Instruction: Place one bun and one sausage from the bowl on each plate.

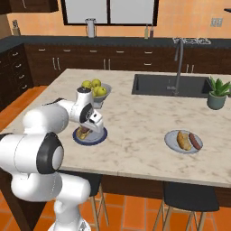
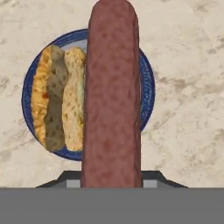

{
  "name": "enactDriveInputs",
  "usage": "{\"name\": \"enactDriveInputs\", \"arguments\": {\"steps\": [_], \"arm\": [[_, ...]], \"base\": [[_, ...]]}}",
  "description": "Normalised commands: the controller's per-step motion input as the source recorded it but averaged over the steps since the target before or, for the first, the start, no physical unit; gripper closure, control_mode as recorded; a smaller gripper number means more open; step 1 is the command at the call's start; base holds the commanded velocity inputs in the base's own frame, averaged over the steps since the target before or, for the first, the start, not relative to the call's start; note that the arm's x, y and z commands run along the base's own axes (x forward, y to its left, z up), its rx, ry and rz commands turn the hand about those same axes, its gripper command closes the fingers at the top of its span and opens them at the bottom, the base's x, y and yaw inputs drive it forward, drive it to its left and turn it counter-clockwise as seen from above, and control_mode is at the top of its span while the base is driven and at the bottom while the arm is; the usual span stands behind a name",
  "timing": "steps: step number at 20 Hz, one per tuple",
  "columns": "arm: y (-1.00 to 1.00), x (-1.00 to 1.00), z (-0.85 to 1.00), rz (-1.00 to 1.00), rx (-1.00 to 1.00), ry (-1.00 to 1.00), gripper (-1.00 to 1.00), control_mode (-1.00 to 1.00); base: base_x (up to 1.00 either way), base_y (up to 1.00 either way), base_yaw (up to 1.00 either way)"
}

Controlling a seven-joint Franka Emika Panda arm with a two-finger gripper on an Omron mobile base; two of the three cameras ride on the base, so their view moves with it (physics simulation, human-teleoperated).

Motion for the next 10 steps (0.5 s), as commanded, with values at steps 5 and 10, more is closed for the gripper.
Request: {"name": "enactDriveInputs", "arguments": {"steps": [5, 10], "arm": [[0.00, 0.27, -0.43, 0.09, 0.00, 0.00, 1.00, -1.00], [0.03, 0.05, -0.32, 0.09, 0.00, 0.00, 1.00, -1.00]], "base": [[0.00, 0.00, 0.00], [0.00, 0.00, 0.00]]}}
